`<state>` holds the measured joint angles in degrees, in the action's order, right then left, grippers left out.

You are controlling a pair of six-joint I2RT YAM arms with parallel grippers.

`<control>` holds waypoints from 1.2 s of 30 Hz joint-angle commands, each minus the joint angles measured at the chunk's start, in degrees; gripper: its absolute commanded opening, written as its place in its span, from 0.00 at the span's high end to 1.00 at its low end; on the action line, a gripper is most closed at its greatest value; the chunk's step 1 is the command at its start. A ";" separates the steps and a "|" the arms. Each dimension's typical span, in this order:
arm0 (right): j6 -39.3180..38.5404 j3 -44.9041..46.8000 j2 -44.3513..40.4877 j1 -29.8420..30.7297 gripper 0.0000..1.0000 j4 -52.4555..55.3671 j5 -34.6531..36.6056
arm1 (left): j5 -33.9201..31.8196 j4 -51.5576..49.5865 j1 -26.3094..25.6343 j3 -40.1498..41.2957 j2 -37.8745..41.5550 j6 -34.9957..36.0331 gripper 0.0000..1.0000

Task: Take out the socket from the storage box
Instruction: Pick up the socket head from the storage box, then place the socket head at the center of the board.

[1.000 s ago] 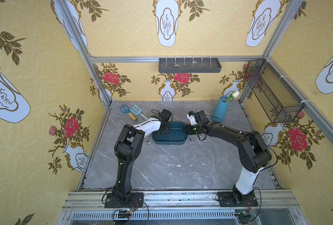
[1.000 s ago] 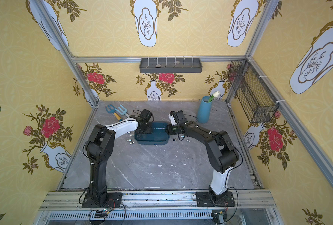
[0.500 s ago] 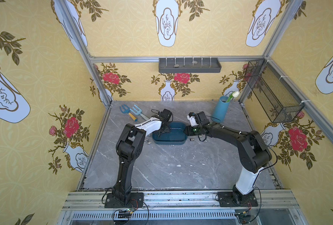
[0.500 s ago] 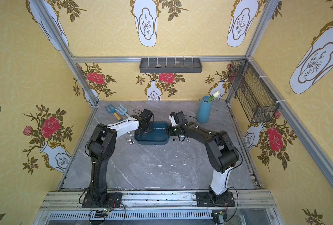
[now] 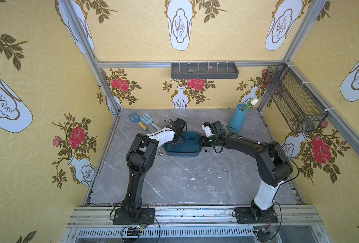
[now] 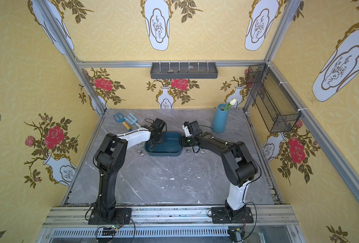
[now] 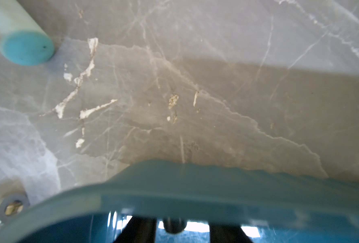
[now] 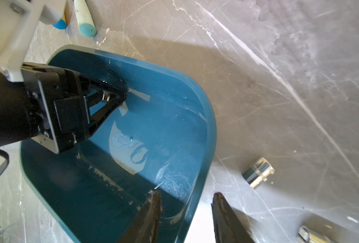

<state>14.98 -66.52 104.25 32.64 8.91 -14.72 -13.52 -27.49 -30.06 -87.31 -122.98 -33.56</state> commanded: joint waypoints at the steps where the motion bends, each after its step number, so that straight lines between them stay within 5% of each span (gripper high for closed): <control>1: 0.28 0.25 -0.80 -0.04 0.55 -1.30 -0.55 | 0.24 -0.40 0.01 0.47 -0.95 0.45 0.70; 9: 0.31 0.46 -0.89 -0.23 0.55 -1.44 -0.48 | 1.68 1.33 0.01 1.76 0.81 0.77 0.81; 20: 0.48 0.16 -0.43 -0.59 0.55 -1.13 -0.23 | 5.37 1.77 0.29 6.50 15.12 1.40 0.79; 27: 0.56 -0.30 -0.01 -0.65 0.56 -1.00 -0.30 | 5.55 0.78 6.96 11.17 21.41 -0.10 0.79; 36: 0.70 -0.63 0.26 -0.70 0.56 -0.49 -0.13 | 7.61 4.77 14.45 14.04 16.70 -1.27 0.80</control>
<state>15.38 -66.70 104.29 31.99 8.91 -14.70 -6.81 -25.61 -16.73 -73.56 -104.49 -34.48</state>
